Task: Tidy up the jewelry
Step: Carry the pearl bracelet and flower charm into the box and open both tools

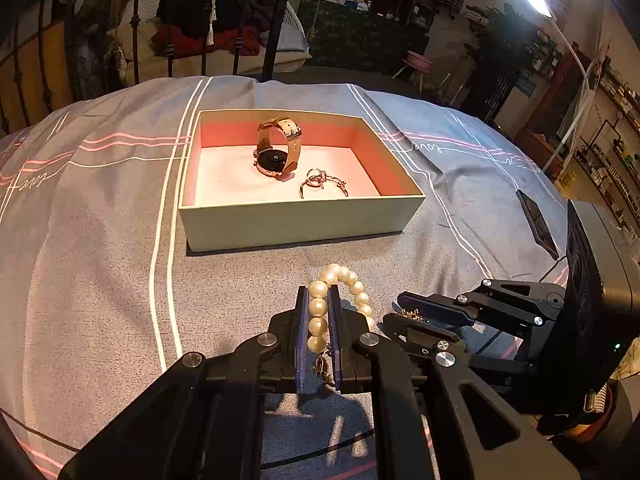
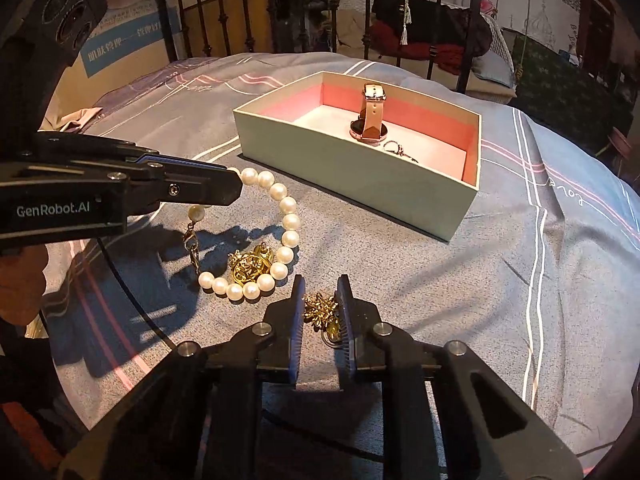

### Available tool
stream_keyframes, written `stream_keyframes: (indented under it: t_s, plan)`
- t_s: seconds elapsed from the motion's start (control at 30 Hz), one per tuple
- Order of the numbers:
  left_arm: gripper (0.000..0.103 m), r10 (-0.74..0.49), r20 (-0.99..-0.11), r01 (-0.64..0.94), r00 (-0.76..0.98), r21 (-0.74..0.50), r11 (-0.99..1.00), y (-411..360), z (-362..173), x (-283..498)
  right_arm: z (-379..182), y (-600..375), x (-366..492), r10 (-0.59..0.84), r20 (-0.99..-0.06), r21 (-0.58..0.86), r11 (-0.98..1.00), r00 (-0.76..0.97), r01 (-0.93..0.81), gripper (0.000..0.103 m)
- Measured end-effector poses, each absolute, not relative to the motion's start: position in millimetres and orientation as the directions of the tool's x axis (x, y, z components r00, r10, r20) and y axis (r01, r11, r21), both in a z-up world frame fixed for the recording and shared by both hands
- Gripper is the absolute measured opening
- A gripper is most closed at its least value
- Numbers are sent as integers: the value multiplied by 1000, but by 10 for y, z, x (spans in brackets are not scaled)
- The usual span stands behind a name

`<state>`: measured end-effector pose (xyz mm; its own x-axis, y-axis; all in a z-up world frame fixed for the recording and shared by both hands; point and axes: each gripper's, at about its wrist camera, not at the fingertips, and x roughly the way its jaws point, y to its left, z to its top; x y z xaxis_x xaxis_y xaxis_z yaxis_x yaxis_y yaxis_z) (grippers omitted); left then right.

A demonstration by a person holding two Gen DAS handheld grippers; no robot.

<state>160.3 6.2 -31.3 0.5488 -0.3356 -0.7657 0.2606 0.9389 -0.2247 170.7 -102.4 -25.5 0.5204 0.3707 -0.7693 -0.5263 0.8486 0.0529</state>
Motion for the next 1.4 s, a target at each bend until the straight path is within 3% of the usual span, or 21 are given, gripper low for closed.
stream_keyframes:
  t_s: [0.47, 1.1, 1.4]
  plan:
    - [9, -402, -703, 303, 587, -269, 914, -24, 67, 1747, 81, -1130, 1872, 430, -702, 134, 863, 568, -487, 17]
    - [9, -261, -688, 190, 677, -180, 965, -2, 430, 2584, 510, -1120, 2741, 398, -638, 147, 903, 659, -403, 17]
    - [9, -242, -712, 161, 659, -182, 970, -20, 363, 2749, 432, -1061, 2961, 382, -663, 152, 911, 643, -384, 17]
